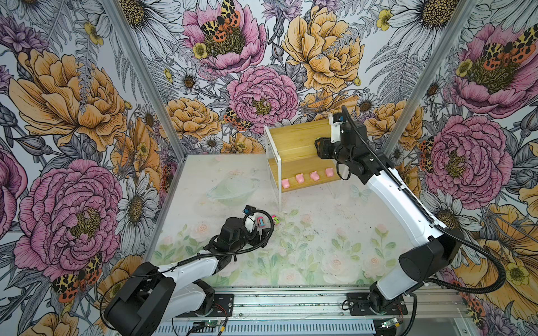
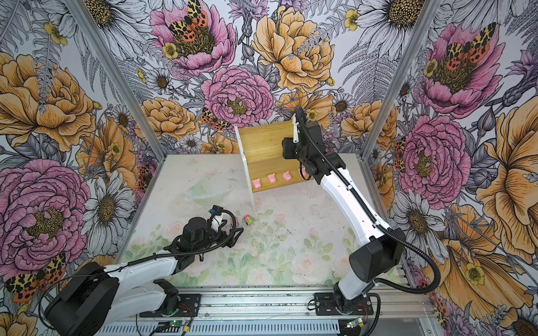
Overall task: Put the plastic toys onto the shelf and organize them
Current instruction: 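Withdraw the right gripper toward the pink trucks on the table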
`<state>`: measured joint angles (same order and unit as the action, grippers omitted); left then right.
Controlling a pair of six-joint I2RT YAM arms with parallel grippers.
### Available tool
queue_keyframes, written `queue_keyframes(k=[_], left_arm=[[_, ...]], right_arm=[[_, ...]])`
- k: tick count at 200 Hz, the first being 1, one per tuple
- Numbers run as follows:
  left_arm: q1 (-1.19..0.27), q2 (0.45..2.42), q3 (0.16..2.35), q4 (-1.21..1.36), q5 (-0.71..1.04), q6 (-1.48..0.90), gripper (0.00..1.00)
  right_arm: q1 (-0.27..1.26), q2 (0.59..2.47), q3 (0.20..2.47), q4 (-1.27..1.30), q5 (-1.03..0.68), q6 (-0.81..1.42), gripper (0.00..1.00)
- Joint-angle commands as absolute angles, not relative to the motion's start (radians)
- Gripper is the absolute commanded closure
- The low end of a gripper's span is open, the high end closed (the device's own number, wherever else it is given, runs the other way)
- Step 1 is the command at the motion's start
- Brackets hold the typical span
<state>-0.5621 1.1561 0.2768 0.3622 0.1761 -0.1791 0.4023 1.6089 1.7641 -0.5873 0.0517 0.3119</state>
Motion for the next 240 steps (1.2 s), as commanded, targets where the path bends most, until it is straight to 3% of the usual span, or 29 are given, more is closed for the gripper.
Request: queue_keyframes(k=[1,39,67,112,133,177,240], left_arm=[[-0.571,1.162,0.284,0.367,0.163,-0.168,0.01],[-0.568,1.157,0.298,0.353,0.172,-0.166,0.01],[-0.559,1.148,0.305,0.341,0.182,-0.164,0.01],[-0.514,1.109,0.263,0.388,0.235,-0.188,0.01],[-0.503,1.096,0.259,0.388,0.247,-0.195,0.01],[-0.501,1.103,0.264,0.380,0.260,-0.196,0.01],[-0.498,1.097,0.269,0.354,0.249,-0.215,0.01]], right_arm=[[0.409,1.550,1.752,-0.583,0.039,0.287,0.45],[0.412,1.413,1.681,-0.583,0.063,0.195,0.37],[0.411,1.264,1.546,-0.572,0.015,0.094,0.36],[0.434,1.050,1.034,-0.342,-0.267,0.010,0.36],[0.485,1.002,0.777,-0.136,-0.305,0.072,0.36],[0.619,1.034,0.350,0.462,-0.218,0.239,0.38],[0.734,1.252,0.303,0.676,-0.091,0.251,0.41]])
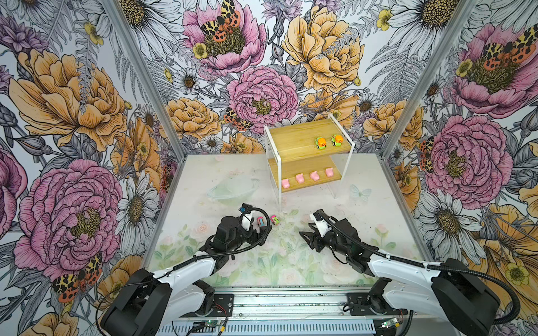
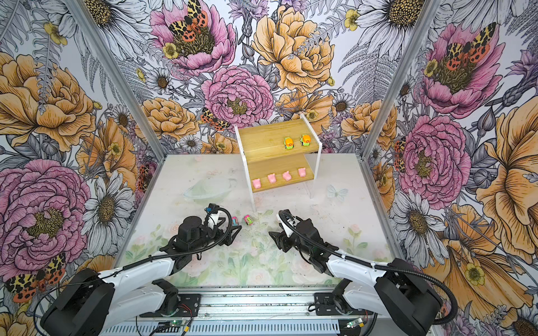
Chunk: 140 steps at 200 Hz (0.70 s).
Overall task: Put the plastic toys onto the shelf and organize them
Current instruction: 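Withdraw the right gripper toward the pink trucks on the table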
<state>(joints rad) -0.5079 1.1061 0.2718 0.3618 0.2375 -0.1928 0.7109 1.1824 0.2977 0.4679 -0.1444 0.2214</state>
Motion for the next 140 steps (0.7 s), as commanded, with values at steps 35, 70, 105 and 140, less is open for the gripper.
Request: queue_keyframes(k=[35,70,105,140], left_arm=[[-0.492,1.081,0.258,0.361,0.251,-0.224,0.01],[-0.487,1.087,0.254,0.372,0.256,-0.225,0.01],[-0.486,1.100,0.255,0.377,0.258,-0.226,0.01],[-0.485,1.096,0.253,0.380,0.258,-0.226,0.01]], right_arm=[[0.760,1.407,0.366,0.744,-0.099,0.254,0.44],[0.781,1.543,0.432,0.819,-0.091,0.265,0.44],[0.788,1.643,0.503,0.818,-0.095,0.273,0.44],[0.820,1.742,0.552,0.840,-0.095,0.295,0.44]])
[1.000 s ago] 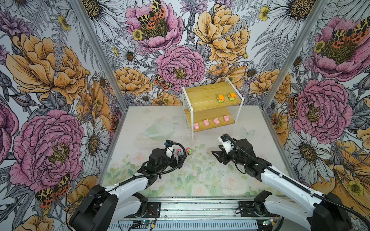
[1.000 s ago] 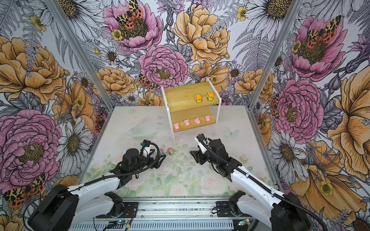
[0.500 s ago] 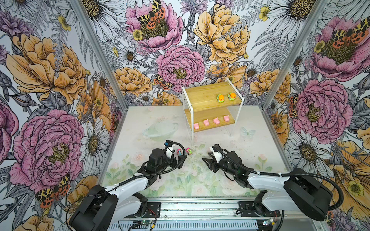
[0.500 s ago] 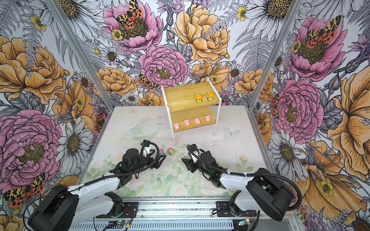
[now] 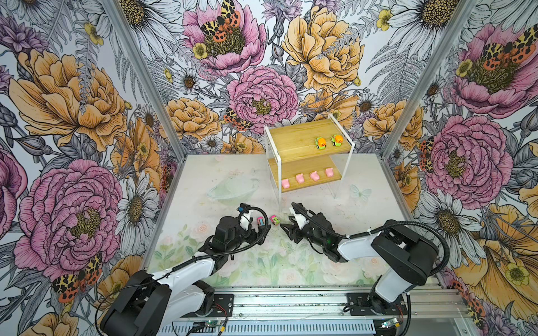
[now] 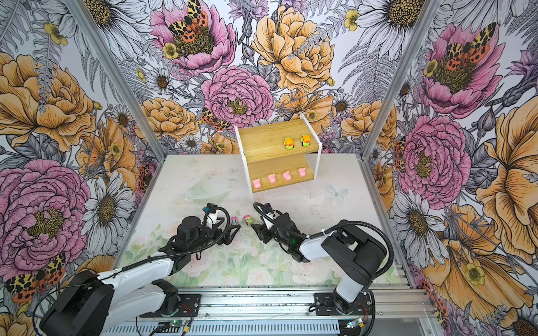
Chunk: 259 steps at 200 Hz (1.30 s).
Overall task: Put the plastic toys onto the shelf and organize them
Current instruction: 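Withdraw the right gripper toward the pink trucks on the table, then lower the right gripper and close it on the green-topped pink truck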
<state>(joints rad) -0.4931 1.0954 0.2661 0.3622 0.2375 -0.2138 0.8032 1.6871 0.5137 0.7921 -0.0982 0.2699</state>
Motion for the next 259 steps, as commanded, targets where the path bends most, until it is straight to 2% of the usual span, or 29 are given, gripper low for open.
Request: queue_keyframes(k=[1,151,259], left_arm=[[-0.485,1.096,0.253,0.380,0.258,-0.227,0.01],[-0.468,1.077,0.239,0.396,0.268,-0.233,0.01],[-0.467,1.081,0.240,0.396,0.269,-0.234,0.01]], right_arm=[[0.821,1.744,0.553,0.841,-0.095,0.294,0.44],[0.831,1.955,0.656,0.927,-0.059,0.344,0.51],[0.828,1.963,0.665,0.929,-0.015,0.342,0.51]])
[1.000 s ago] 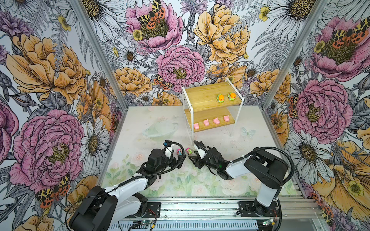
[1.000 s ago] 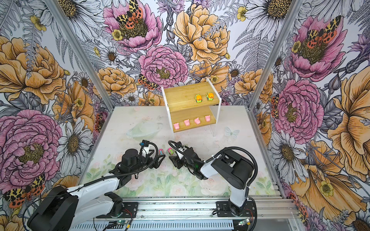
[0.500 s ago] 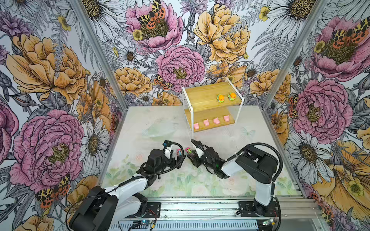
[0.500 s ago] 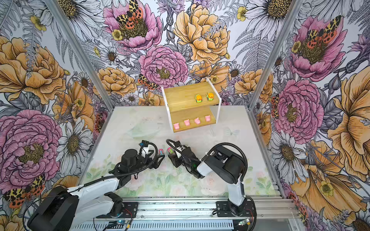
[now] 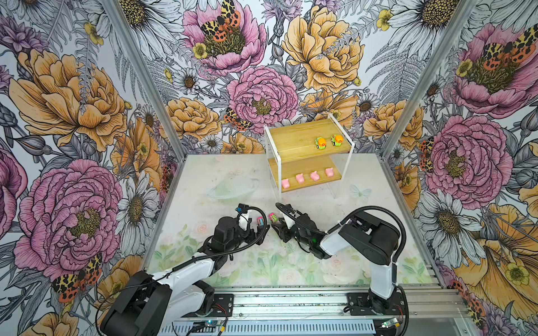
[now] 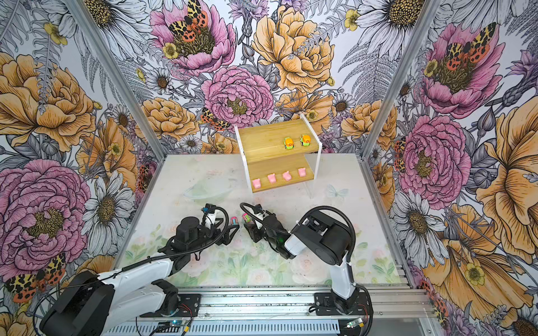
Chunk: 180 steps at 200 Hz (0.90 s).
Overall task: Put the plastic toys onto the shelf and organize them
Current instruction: 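Lower the right gripper and close it on the green-topped pink truck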
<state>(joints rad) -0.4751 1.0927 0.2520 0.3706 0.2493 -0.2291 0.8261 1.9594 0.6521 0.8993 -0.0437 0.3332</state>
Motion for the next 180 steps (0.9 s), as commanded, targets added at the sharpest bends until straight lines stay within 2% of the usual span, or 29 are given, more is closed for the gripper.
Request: queue_keyframes(k=[1,39,126,180], left_arm=[[-0.467,1.081,0.240,0.396,0.269,-0.234,0.01],[-0.467,1.076,0.239,0.395,0.269,-0.234,0.01],[-0.466,1.066,0.235,0.393,0.266,-0.238,0.01],[-0.465,1.066,0.235,0.395,0.266,-0.238,0.01]], right_arm=[[0.828,1.963,0.666,0.928,-0.015,0.343,0.51],[0.829,1.984,0.695,0.928,-0.013,0.347,0.47],[0.827,2.026,0.750,0.903,-0.013,0.352,0.47],[0.827,2.035,0.753,0.890,0.006,0.359,0.53]])
